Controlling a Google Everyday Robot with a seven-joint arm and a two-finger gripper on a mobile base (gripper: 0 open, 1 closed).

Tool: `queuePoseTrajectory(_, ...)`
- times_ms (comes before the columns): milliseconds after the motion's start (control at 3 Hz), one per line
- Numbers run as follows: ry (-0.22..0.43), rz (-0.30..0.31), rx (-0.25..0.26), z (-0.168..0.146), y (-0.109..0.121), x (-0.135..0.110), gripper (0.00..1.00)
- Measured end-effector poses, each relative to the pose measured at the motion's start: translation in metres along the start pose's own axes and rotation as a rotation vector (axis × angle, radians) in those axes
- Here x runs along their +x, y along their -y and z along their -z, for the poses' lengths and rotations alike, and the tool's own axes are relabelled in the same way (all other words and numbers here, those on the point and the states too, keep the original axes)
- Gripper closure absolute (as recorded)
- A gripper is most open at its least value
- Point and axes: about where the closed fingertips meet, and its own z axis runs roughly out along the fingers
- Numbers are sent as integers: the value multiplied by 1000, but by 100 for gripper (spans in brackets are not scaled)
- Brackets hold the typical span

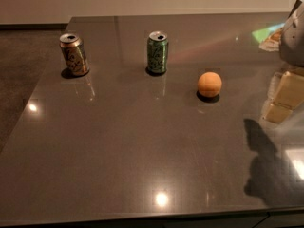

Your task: Move green can near orange can

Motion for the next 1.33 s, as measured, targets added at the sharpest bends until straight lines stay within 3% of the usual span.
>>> queuePoseTrajectory(667,53,-42,18,-3,8,-11,0)
queuePoseTrajectory(1333,237,-189,125,-34,73,-80,0)
